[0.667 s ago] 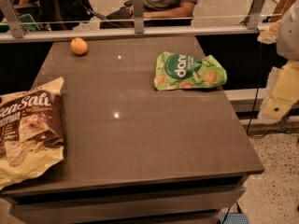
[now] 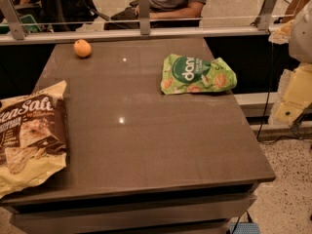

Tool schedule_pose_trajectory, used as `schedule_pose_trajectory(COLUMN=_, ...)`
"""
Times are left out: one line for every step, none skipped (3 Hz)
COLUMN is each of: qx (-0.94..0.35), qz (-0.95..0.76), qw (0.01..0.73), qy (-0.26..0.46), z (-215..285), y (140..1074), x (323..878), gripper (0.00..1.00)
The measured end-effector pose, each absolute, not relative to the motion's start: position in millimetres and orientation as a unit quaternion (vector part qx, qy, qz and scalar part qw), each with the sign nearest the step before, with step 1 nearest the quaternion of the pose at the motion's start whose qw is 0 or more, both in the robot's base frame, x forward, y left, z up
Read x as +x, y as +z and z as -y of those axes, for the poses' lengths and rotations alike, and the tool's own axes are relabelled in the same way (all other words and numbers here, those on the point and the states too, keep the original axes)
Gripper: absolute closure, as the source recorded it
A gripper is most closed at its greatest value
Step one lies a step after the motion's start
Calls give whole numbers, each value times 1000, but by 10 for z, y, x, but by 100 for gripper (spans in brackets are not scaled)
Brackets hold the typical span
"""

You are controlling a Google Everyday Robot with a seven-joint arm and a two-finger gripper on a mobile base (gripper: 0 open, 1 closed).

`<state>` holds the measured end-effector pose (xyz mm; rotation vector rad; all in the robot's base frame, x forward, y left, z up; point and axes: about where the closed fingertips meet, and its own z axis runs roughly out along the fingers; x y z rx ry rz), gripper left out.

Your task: Move green rice chip bag near brown chip bag

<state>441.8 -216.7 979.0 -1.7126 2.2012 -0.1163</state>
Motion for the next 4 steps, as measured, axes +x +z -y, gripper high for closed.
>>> schedule_pose_trajectory(qx=-618, qz=-757, qw=209, qy=-26, z=2121, y=9592, x=4682, gripper=0)
schedule_pose_trajectory(qx=-634, qz=-730, qw=257, qy=-4, z=2028, y=9390, x=5182, gripper=0)
schedule_pose_trajectory(qx=-642, qz=-709, qw=291, qy=20, z=1938, y=9207, x=5712, gripper=0)
schedule_pose_trajectory(qx=-647, qz=-696, qw=307, qy=44, z=1818, y=8989, x=6137, gripper=0)
